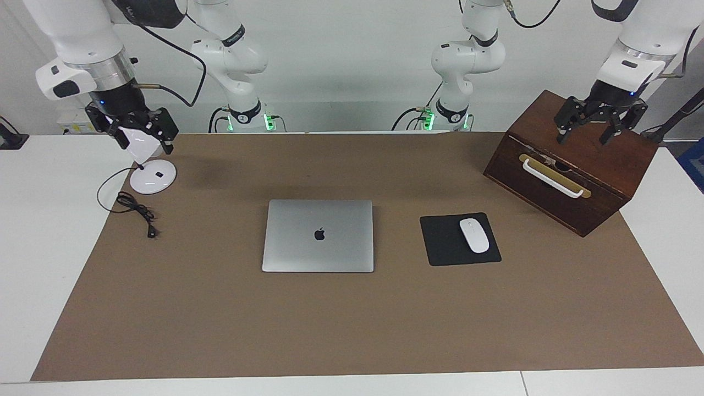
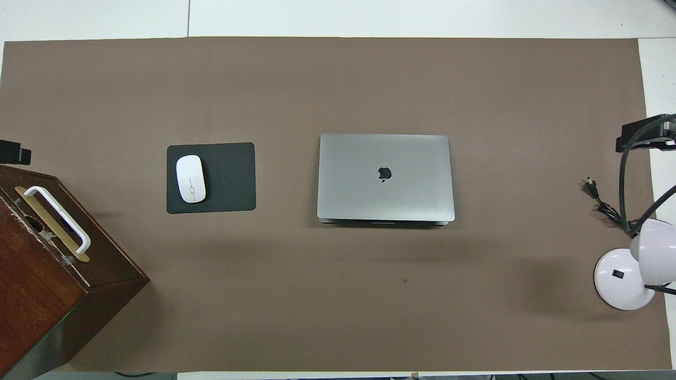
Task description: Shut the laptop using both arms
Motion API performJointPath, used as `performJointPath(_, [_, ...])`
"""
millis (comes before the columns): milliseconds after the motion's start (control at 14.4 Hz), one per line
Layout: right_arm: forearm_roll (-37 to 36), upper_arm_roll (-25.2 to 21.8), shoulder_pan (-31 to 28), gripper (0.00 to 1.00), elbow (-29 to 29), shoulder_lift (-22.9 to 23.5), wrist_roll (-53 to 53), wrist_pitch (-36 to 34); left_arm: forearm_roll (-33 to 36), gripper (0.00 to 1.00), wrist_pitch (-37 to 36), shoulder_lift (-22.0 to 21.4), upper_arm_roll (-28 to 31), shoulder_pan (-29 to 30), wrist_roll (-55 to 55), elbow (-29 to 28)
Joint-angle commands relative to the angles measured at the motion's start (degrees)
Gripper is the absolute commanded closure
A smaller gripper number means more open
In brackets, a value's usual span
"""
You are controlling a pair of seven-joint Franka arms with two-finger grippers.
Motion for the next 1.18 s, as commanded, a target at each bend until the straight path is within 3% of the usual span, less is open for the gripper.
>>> performJointPath(0, [-0.52, 0.87, -0.78, 0.00, -1.48, -1.01, -0.07, 0.77, 1.38, 0.00, 0.36, 0.31, -0.54, 0.65, -0.79, 0.48])
performJointPath(418, [-1.31, 0.87, -0.78, 0.00, -1.31, -0.92, -5.70, 1.38, 1.38, 0.00, 0.97, 0.04, -0.54, 0.65, -0.79, -0.57])
performJointPath(1114, [-1.13, 0.96, -0.78, 0.00, -1.22, -0.92, -5.62, 0.77, 1.47, 0.00, 1.15, -0.13, -0.54, 0.56, -0.79, -1.10])
